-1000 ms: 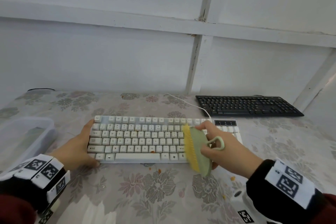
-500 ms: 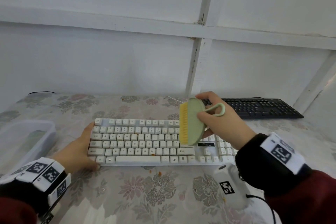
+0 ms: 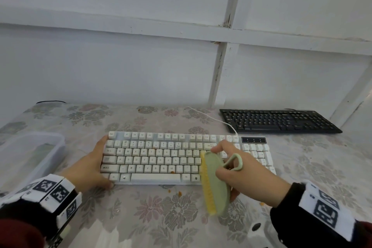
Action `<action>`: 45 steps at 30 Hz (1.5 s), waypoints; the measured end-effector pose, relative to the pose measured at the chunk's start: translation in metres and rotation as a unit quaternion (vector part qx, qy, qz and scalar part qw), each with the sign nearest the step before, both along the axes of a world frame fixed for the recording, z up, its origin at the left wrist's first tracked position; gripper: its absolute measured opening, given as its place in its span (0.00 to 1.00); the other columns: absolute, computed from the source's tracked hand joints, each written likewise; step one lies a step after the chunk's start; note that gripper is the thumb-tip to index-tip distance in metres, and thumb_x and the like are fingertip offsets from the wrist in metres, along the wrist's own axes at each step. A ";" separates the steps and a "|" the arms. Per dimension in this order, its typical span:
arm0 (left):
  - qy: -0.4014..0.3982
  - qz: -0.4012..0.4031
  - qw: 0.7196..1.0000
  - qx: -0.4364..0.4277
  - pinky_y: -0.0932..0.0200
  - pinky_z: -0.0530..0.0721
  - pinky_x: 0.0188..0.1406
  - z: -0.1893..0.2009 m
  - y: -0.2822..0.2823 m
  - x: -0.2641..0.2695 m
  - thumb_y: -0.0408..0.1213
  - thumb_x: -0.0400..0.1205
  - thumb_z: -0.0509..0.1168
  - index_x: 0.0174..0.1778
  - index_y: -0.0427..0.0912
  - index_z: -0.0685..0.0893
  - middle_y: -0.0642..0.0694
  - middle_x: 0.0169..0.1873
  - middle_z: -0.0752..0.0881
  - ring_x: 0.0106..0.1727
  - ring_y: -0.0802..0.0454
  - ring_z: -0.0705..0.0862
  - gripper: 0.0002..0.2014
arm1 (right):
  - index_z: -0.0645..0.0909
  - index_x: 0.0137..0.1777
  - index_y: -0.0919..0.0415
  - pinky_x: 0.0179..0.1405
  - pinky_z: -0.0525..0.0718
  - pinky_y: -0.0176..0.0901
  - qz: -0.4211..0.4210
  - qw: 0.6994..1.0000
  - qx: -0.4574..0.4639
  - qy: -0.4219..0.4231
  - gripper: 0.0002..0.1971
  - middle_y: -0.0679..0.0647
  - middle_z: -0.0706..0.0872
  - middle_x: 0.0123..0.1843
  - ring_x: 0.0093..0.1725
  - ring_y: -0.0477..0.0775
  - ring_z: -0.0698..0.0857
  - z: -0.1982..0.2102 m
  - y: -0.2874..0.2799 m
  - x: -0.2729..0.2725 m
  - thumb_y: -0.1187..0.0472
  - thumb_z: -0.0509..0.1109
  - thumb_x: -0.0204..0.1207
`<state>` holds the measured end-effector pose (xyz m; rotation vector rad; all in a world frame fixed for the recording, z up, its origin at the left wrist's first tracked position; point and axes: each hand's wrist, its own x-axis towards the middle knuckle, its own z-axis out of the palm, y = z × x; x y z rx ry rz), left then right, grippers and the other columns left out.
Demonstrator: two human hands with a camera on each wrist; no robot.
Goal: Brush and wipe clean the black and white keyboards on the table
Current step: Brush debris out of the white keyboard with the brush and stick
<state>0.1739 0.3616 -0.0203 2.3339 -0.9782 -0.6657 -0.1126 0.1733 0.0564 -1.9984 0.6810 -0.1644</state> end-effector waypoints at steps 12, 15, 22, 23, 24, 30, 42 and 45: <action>0.008 0.001 1.000 -0.007 0.60 0.78 0.55 -0.004 0.001 0.003 0.28 0.62 0.79 0.80 0.57 0.38 0.48 0.61 0.78 0.57 0.50 0.80 0.63 | 0.72 0.63 0.51 0.33 0.91 0.53 -0.092 0.992 -0.032 -0.075 0.16 0.59 0.86 0.44 0.38 0.57 0.89 0.024 -0.028 0.028 0.68 0.61 0.78; 0.004 0.000 1.000 -0.005 0.60 0.78 0.56 -0.005 0.001 0.004 0.28 0.62 0.79 0.80 0.58 0.38 0.49 0.61 0.78 0.57 0.51 0.81 0.63 | 0.71 0.60 0.51 0.31 0.90 0.50 -0.070 0.996 -0.027 -0.044 0.14 0.63 0.86 0.47 0.39 0.61 0.90 0.012 -0.019 0.027 0.67 0.61 0.78; -0.001 -0.001 1.000 -0.006 0.59 0.79 0.57 -0.004 0.001 0.003 0.29 0.62 0.79 0.80 0.58 0.38 0.49 0.61 0.78 0.57 0.51 0.81 0.64 | 0.72 0.57 0.49 0.27 0.88 0.48 0.010 0.999 0.012 0.042 0.14 0.59 0.81 0.37 0.31 0.59 0.84 0.005 -0.003 0.002 0.67 0.61 0.76; 0.000 -0.001 1.000 -0.008 0.60 0.79 0.56 -0.004 0.001 0.003 0.28 0.62 0.79 0.80 0.58 0.38 0.49 0.61 0.78 0.57 0.51 0.81 0.63 | 0.73 0.57 0.50 0.26 0.87 0.47 0.017 0.999 0.016 0.049 0.13 0.59 0.83 0.39 0.31 0.60 0.86 0.011 -0.003 0.000 0.67 0.62 0.76; -0.001 -0.002 1.000 -0.008 0.60 0.78 0.55 -0.003 0.001 0.003 0.28 0.63 0.79 0.80 0.58 0.38 0.50 0.60 0.78 0.57 0.51 0.81 0.63 | 0.74 0.56 0.51 0.25 0.86 0.45 0.013 0.999 0.016 0.043 0.13 0.61 0.84 0.41 0.31 0.60 0.87 0.016 -0.005 -0.001 0.67 0.62 0.76; 0.001 0.001 1.000 -0.006 0.62 0.78 0.53 -0.003 0.001 0.002 0.28 0.63 0.79 0.80 0.57 0.38 0.50 0.59 0.78 0.55 0.52 0.80 0.63 | 0.74 0.60 0.52 0.27 0.88 0.47 -0.077 0.995 -0.013 -0.067 0.14 0.57 0.85 0.40 0.32 0.54 0.89 0.031 -0.023 0.017 0.68 0.61 0.77; 0.005 -0.001 1.000 0.005 0.63 0.76 0.53 -0.002 0.001 0.002 0.29 0.64 0.79 0.80 0.57 0.37 0.52 0.58 0.76 0.55 0.53 0.80 0.63 | 0.73 0.56 0.50 0.24 0.86 0.43 -0.007 0.999 -0.040 -0.017 0.13 0.56 0.79 0.33 0.25 0.49 0.81 0.015 0.002 0.010 0.67 0.62 0.77; 0.004 -0.001 1.000 0.012 0.63 0.75 0.54 -0.001 0.001 0.002 0.30 0.64 0.79 0.80 0.56 0.35 0.52 0.58 0.76 0.55 0.53 0.79 0.63 | 0.74 0.58 0.50 0.26 0.88 0.49 -0.052 0.994 -0.057 -0.077 0.15 0.55 0.81 0.31 0.25 0.49 0.83 0.029 -0.008 0.021 0.69 0.61 0.76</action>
